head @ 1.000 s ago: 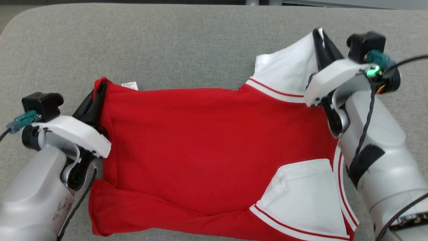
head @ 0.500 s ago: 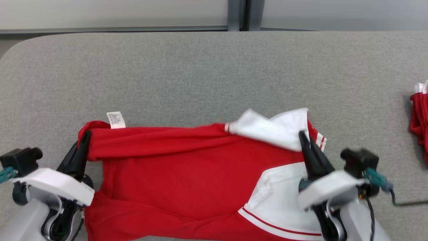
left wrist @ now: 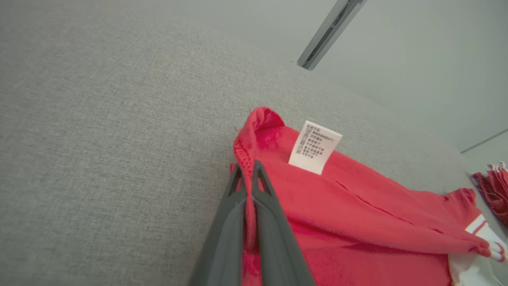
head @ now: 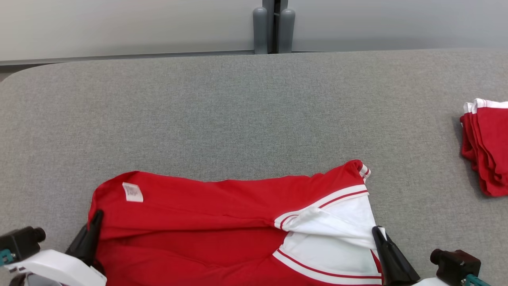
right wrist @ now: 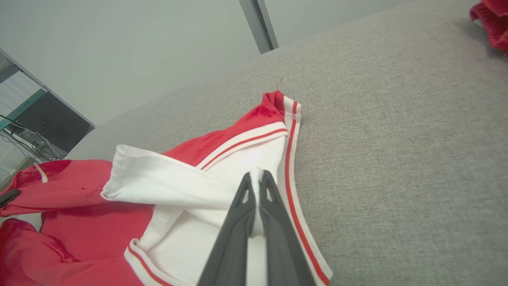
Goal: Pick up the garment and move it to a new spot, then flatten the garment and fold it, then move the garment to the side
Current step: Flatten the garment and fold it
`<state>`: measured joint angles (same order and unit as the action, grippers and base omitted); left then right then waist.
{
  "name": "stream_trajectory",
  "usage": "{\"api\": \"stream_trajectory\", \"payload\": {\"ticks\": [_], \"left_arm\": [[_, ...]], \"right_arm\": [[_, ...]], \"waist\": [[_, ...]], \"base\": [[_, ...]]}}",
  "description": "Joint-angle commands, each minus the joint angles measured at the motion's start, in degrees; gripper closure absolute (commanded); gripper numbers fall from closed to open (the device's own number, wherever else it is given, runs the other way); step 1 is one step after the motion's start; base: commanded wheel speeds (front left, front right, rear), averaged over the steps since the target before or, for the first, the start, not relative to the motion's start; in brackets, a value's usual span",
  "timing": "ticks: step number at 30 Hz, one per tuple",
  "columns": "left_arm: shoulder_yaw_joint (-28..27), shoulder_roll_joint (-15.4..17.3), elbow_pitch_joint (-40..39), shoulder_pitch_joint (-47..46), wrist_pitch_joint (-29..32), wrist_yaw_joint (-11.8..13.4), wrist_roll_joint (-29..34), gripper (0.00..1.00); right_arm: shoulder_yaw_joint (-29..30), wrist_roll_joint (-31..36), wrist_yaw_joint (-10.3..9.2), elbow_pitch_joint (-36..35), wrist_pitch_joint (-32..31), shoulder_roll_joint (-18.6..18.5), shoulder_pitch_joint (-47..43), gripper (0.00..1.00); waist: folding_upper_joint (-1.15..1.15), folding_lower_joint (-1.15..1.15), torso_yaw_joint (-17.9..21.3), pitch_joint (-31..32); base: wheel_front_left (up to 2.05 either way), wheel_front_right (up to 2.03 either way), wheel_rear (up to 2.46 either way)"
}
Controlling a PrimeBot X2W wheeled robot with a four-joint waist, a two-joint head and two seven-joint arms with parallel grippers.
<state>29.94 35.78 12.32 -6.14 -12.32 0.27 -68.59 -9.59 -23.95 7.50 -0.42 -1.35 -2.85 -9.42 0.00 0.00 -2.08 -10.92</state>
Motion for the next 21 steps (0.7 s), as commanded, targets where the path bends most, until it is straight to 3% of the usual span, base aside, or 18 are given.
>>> {"api": "stream_trajectory", "payload": {"ticks": [1,2,3,8,14,21], "left_arm": [[0.0,0.4,-0.1,0.5,0.3,0.4,-0.5,0.97],[0.2,0.3,-0.3,1.2,0.4,0.9,-0.6,0.64],[0.3,0.4,-0.3,1.7,0.4,1.7,-0.2,0.01],[-0.2,-0.1,-0.2,3.2,-1.8,5.6,4.5,0.00],[-8.1,-4.0,-7.5,5.0,-2.9,11.4,19.5,0.00],[-15.9,-9.8,-14.9,9.5,-2.9,11.3,32.9,0.00]], "right_arm": [[0.1,0.1,-0.02,-0.3,-0.2,-0.1,-0.1,0.77],[-0.1,0.6,-0.02,-0.2,-0.5,-0.1,-0.6,0.13],[-0.4,1.7,-0.02,0.0,-0.8,-0.1,-0.9,0.00],[1.5,7.7,-0.02,-2.2,4.0,-0.2,-0.4,0.00],[4.2,12.9,-0.01,-6.0,7.8,-0.2,1.3,0.00],[4.9,16.8,-0.01,-7.7,6.7,-0.1,3.4,0.00]], "waist": [[0.00,0.00,0.1,0.0],[0.00,0.00,0.2,0.0],[0.00,0.00,0.2,0.0],[0.00,0.00,0.5,0.3],[0.00,0.00,0.6,1.8],[0.00,0.00,1.2,4.3]], "base": [[0.00,0.00,0.00],[0.00,0.00,0.00],[0.00,0.00,0.00],[0.00,0.00,0.00],[0.00,0.00,0.00],[0.00,0.00,0.00]]}}
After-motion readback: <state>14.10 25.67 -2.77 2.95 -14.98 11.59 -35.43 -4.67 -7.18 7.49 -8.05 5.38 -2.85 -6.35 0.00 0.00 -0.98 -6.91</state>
